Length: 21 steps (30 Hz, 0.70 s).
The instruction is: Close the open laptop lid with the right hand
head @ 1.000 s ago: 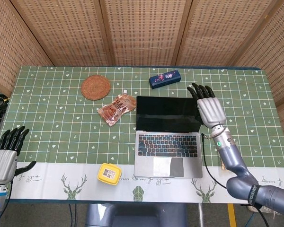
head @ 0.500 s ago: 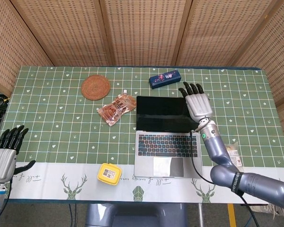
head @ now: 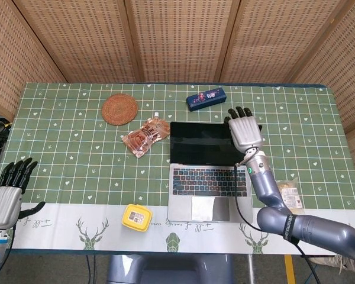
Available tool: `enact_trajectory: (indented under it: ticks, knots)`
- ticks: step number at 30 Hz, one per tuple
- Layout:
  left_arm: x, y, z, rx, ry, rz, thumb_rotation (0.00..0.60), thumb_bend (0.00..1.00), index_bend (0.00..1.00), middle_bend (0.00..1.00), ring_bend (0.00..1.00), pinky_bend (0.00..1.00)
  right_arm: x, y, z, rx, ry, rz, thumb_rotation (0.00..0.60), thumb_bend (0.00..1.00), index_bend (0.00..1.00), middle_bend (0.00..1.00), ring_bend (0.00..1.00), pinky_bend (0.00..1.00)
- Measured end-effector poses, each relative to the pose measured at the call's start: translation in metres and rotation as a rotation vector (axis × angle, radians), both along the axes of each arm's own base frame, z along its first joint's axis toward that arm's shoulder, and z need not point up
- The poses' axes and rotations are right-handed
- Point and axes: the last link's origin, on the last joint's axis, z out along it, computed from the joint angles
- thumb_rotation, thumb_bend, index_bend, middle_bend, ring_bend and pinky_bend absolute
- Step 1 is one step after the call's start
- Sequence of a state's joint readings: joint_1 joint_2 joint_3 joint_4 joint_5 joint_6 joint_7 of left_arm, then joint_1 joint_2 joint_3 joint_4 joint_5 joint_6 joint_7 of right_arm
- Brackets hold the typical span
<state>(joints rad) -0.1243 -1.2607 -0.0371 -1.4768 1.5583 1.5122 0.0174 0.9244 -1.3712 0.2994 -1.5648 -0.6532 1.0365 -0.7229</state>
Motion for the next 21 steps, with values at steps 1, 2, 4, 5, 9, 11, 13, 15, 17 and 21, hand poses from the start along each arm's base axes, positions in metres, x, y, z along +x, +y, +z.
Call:
enact_trajectory:
  ticks: [1,2,4,5,9,11,13,15,17,21]
  knots:
    - [0.0,0.0,0.0,0.0,0.0,0.0,0.6,0.13,0.0,0.0,0.0,0.0,0.002,0.0,0.0,-0.002,0.004,0.005,0.6,1.0,0.44,0.28,0.18,0.23]
    - [0.0,0.0,0.0,-0.001,0.002,0.0,0.6,0.13,0.0,0.0,0.0,0.0,0.004,0.001,0.0,-0.003,0.006,0.009,0.6,1.0,0.44,0.29,0.19,0.23]
    - [0.0,0.0,0.0,-0.003,0.003,0.0,0.6,0.13,0.0,0.0,0.0,0.0,0.007,0.002,0.0,-0.004,0.01,0.015,0.6,1.0,0.45,0.3,0.2,0.25]
    - [0.0,0.0,-0.001,-0.004,0.003,0.0,0.6,0.13,0.0,0.0,0.0,0.0,0.008,0.002,0.001,-0.005,0.013,0.017,0.6,1.0,0.46,0.31,0.21,0.25]
    - [0.0,0.0,-0.002,-0.017,0.006,0.002,0.6,0.13,0.0,0.0,0.0,0.0,0.014,0.005,0.002,-0.001,0.035,0.017,0.6,1.0,0.48,0.33,0.22,0.27]
    - [0.0,-0.001,-0.002,-0.021,0.005,0.002,0.6,0.13,0.0,0.0,0.0,0.0,0.017,0.007,0.003,0.009,0.053,-0.003,0.6,1.0,0.48,0.33,0.22,0.27]
    - [0.001,-0.001,-0.002,-0.024,0.004,0.001,0.6,0.13,0.0,0.0,0.0,0.0,0.02,0.01,0.003,0.021,0.072,-0.029,0.6,1.0,0.49,0.33,0.23,0.28]
    - [0.001,-0.001,-0.002,-0.026,0.005,0.001,0.6,0.13,0.0,0.0,0.0,0.0,0.024,0.013,0.003,0.032,0.09,-0.047,0.6,1.0,0.5,0.34,0.23,0.28]
    - [0.001,-0.002,-0.002,-0.029,0.005,0.0,0.6,0.13,0.0,0.0,0.0,0.0,0.03,0.017,0.004,0.04,0.108,-0.056,0.6,1.0,0.51,0.35,0.24,0.29]
    - [0.002,-0.002,-0.002,-0.033,0.005,-0.004,0.6,0.13,0.0,0.0,0.0,0.0,0.038,0.023,0.006,0.047,0.129,-0.054,0.6,1.0,0.53,0.38,0.27,0.32]
